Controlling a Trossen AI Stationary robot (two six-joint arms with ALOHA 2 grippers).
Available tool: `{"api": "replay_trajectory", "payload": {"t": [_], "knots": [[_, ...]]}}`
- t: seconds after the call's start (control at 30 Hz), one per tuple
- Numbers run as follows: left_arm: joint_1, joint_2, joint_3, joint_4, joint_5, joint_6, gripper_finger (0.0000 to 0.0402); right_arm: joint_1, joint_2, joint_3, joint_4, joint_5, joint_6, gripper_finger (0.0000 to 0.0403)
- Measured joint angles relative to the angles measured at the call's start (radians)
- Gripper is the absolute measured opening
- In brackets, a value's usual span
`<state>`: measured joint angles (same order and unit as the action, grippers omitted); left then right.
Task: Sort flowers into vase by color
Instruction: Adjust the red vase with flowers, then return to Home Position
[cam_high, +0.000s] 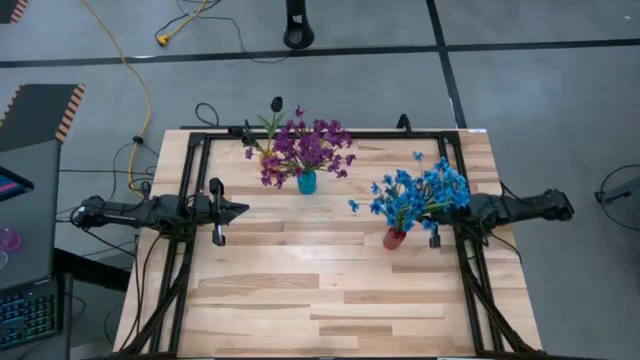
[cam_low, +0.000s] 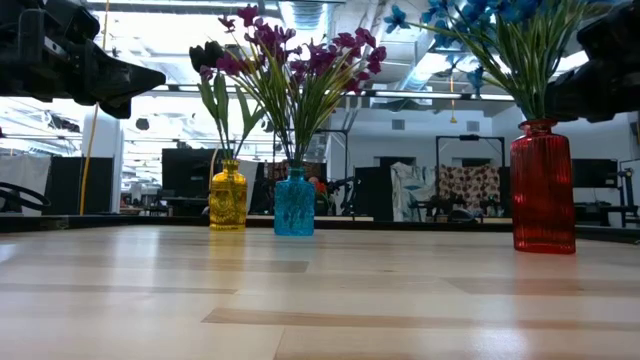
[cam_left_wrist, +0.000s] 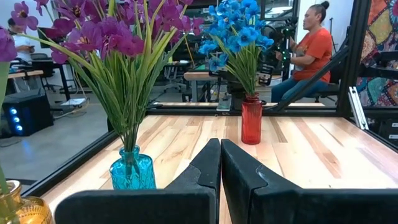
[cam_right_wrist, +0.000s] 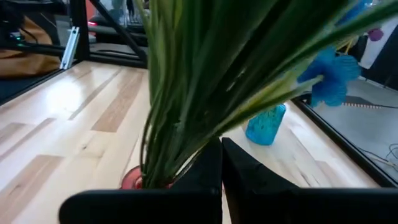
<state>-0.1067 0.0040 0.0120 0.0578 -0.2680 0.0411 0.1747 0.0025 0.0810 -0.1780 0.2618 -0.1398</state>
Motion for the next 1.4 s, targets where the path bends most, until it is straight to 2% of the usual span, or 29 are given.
{"api": "replay_trajectory", "payload": {"t": [0.37, 0.77, 0.87, 1.27, 1.4], "knots": [[0.000, 0.000, 0.000, 0.000, 0.000, 0.000, 0.0000, -0.061, 0.000, -0.004, 0.003, -0.055, 0.008, 0.0031], [0.000, 0.000, 0.000, 0.000, 0.000, -0.003, 0.0000, -0.128, 0.000, -0.006, 0.011, -0.059, -0.007, 0.0031], [0.000, 0.000, 0.000, 0.000, 0.000, -0.005, 0.0000, -0.148, 0.000, -0.007, 0.016, -0.091, -0.018, 0.0031], [0.000, 0.000, 0.000, 0.000, 0.000, -0.012, 0.0000, -0.247, 0.000, -0.011, 0.083, -0.197, -0.048, 0.0031], [0.000, 0.000, 0.000, 0.000, 0.000, -0.012, 0.0000, -0.276, 0.001, -0.070, 0.203, -0.215, -0.044, 0.0031]]}}
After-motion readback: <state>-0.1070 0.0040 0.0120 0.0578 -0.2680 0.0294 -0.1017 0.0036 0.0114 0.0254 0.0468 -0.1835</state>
